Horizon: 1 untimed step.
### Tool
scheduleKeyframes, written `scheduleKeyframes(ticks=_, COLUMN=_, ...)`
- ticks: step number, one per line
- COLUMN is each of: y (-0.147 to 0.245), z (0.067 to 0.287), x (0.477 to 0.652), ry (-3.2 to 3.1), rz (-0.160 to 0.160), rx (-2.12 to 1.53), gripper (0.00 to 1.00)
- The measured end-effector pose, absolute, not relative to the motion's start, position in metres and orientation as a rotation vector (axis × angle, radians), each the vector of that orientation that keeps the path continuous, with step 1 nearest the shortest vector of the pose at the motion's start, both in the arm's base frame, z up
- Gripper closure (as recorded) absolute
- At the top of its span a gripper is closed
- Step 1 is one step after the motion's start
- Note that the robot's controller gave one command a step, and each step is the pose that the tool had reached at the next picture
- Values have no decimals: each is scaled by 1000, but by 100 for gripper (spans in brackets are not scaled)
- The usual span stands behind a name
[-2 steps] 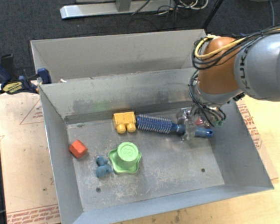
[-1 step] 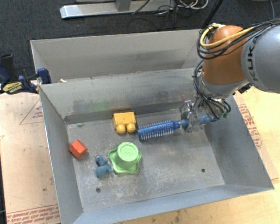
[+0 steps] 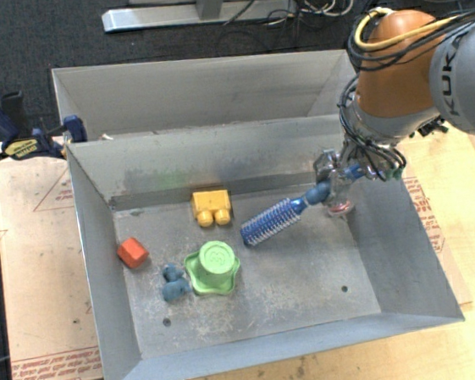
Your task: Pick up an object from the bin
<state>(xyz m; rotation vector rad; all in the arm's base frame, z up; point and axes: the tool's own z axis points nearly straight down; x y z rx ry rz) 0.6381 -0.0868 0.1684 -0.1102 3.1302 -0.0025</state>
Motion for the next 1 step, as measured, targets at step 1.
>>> scheduleKeyframes(ticks=1, y=-87, z=175, x=639, ry=3136, rz=0, rx=-111, gripper=100)
